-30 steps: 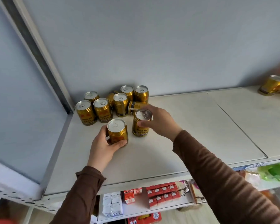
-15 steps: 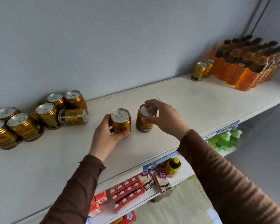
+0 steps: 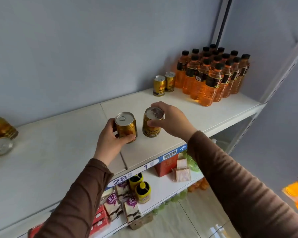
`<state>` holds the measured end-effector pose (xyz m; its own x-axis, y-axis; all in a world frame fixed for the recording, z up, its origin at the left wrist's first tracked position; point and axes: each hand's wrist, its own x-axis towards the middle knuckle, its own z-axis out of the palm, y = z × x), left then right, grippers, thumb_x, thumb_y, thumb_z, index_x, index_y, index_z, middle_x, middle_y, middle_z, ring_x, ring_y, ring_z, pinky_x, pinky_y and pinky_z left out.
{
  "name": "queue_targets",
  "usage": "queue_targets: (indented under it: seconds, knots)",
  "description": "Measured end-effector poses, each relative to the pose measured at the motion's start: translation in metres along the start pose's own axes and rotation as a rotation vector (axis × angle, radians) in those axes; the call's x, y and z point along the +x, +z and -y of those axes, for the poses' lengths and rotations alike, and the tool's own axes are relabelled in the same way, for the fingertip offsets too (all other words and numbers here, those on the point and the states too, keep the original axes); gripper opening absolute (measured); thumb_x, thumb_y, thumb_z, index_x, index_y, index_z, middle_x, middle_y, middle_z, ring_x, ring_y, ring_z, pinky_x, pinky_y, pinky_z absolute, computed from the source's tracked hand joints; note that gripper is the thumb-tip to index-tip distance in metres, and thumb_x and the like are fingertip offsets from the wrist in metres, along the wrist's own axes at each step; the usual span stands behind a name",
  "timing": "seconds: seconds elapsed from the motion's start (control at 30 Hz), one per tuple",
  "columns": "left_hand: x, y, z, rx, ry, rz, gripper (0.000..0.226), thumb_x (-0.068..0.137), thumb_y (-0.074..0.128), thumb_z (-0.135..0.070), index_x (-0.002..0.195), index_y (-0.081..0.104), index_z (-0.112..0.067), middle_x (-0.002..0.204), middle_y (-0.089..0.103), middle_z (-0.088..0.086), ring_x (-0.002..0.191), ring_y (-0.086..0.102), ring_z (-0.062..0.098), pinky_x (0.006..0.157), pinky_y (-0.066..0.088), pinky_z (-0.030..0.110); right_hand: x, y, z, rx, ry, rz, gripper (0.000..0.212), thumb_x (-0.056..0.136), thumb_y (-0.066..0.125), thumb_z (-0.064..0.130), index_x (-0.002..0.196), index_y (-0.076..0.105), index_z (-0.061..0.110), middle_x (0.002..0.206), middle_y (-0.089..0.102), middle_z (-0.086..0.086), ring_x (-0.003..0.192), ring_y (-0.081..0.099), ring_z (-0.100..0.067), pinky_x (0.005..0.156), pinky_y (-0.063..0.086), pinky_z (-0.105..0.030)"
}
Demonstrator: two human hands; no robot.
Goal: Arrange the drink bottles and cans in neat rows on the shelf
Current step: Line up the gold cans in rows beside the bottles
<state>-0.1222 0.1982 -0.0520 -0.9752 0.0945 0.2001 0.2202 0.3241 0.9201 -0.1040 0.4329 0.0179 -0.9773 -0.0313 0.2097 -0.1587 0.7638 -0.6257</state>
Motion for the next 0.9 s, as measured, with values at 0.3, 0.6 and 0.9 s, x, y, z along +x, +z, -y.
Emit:
queue_targets:
  seconds: [0.3, 0.6, 0.9]
  knots:
    - [0.089, 0.046, 0.004, 0.065, -0.014, -0.061, 0.066, 0.063, 0.092, -0.033, 0.117, 0.053, -0.029, 0.113, 0.063, -0.011, 0.108, 0.059, 0.012, 0.084, 0.047, 0.023, 0.103, -0.032, -0.037, -0.102, -0.045, 0.1, 0.066, 0.078, 0.079, 0.038, 0.136, 0.053, 0.021, 0.121, 0.059, 0.005, 0.095, 0.055, -0.011, 0.069, 0.047, -0.021]
    - [0.176, 0.063, 0.017, 0.122, -0.049, -0.071, 0.068, 0.066, 0.091, -0.027, 0.122, 0.053, -0.021, 0.124, 0.061, 0.001, 0.113, 0.056, 0.021, 0.094, 0.047, 0.036, 0.227, -0.02, -0.038, -0.364, -0.143, 0.191, 0.066, 0.075, 0.079, 0.038, 0.132, 0.053, 0.017, 0.12, 0.058, -0.005, 0.104, 0.06, -0.025, 0.072, 0.045, -0.031]
    - [0.218, 0.075, 0.032, 0.156, -0.096, -0.155, 0.061, 0.065, 0.091, -0.03, 0.113, 0.053, -0.023, 0.116, 0.063, -0.002, 0.105, 0.058, 0.019, 0.084, 0.044, 0.029, 0.283, -0.002, -0.064, -0.634, -0.268, 0.26, 0.064, 0.076, 0.075, 0.049, 0.129, 0.054, 0.019, 0.117, 0.065, -0.004, 0.111, 0.053, -0.027, 0.078, 0.041, -0.035]
